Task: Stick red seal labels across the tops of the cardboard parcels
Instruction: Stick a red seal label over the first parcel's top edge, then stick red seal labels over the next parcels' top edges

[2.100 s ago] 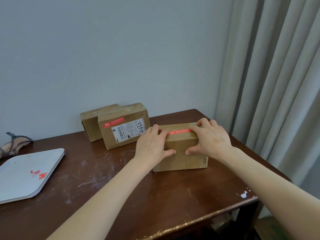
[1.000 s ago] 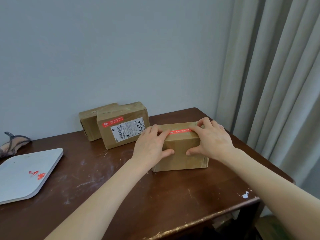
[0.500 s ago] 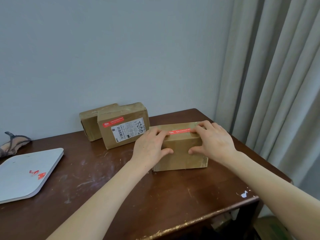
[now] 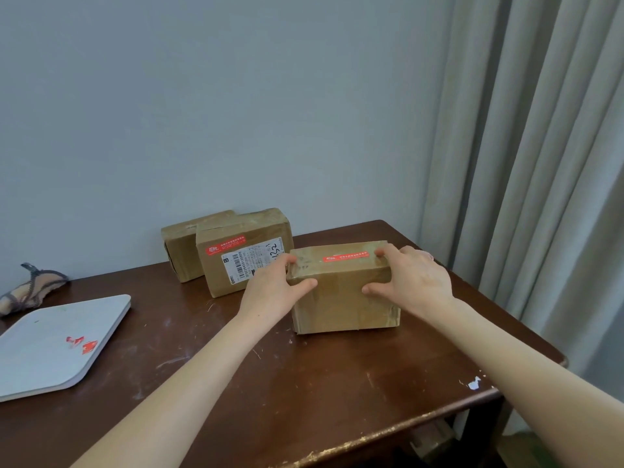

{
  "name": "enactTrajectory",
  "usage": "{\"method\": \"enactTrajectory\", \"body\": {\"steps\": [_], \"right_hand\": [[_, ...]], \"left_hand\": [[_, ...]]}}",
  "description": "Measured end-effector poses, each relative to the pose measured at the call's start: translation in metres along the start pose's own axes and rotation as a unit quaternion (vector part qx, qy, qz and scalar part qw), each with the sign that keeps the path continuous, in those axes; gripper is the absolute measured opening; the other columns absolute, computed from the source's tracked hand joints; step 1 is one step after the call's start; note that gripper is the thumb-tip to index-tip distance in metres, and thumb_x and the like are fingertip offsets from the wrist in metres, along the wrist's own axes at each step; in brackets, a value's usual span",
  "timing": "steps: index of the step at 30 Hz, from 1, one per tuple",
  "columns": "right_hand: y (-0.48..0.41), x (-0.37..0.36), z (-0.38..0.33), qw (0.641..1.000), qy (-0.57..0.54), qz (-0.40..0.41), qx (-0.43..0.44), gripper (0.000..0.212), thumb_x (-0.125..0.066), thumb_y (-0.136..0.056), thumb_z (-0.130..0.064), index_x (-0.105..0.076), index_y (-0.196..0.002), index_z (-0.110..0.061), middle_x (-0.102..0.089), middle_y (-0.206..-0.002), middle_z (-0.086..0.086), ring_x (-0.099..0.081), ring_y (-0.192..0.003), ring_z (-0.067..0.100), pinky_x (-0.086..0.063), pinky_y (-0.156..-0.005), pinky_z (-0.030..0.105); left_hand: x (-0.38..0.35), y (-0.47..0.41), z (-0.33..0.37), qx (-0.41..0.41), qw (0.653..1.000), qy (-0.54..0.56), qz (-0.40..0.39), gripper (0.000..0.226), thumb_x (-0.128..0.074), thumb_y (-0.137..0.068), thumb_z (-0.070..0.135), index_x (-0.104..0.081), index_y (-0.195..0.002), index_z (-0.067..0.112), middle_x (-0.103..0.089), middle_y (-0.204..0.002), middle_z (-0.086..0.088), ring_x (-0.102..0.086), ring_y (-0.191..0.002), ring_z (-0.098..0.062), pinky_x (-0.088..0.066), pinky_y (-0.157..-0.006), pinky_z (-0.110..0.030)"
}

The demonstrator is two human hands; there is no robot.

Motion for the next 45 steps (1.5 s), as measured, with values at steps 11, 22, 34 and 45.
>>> {"method": "enactTrajectory", "body": {"steps": [11,22,34,45], "right_hand": [[-0.077,0.028,-0.001,0.985,-0.149,0.072,-0.042,0.056,-0.069,-0.085,-0.032,-0.044,-0.132,-0.016,-0.054,-0.125,0.011,-0.053,-0.113,0.03,-0.043,-0.088,0.036],[-0.17,-0.018,0.053,0.88,-0.433,0.004,-0.193,0.055,-0.049,-0.089,0.001,-0.043,-0.143,-0.01,-0.048,-0.142,0.013,-0.047,-0.127,0.028,-0.041,-0.104,0.034],[-0.213,-0.065,0.066,0.903,-0.393,-0.02,-0.171,0.065,-0.053,-0.083,-0.005,-0.039,-0.145,-0.017,-0.038,-0.147,0.009,-0.052,-0.1,0.02,-0.04,-0.081,0.025],[-0.19,-0.024,0.008,0.96,-0.222,0.134,-0.102,0.061,-0.054,-0.091,-0.025,-0.03,-0.147,-0.02,-0.015,-0.156,0.012,-0.018,-0.143,0.03,-0.026,-0.113,0.043]], "left_hand": [[0.027,-0.074,0.044,-0.015,0.994,0.08,0.069,0.054,-0.061,-0.088,0.029,-0.044,-0.138,0.017,-0.052,-0.136,-0.004,-0.052,-0.12,-0.02,-0.04,-0.09,-0.027],[-0.053,-0.171,0.046,0.118,0.945,0.293,-0.089,0.034,-0.06,-0.09,0.024,-0.057,-0.123,0.017,-0.055,-0.105,0.005,-0.048,-0.09,-0.01,-0.043,-0.082,-0.028],[-0.099,-0.213,0.033,0.14,0.939,0.292,-0.119,0.031,-0.06,-0.087,0.032,-0.06,-0.113,0.014,-0.054,-0.122,0.001,-0.048,-0.107,-0.016,-0.038,-0.093,-0.028],[-0.049,-0.183,0.041,-0.035,0.995,0.092,-0.022,0.028,-0.057,-0.088,0.022,-0.064,-0.114,0.019,-0.044,-0.135,-0.002,-0.047,-0.122,-0.016,-0.034,-0.094,-0.021]]}}
Point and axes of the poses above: each hand's wrist, its own y-axis away from the middle knuckle, its own x-axis out of the back of the hand, z = x × y, the point moved 6 cm from there along -y, towards the middle knuckle
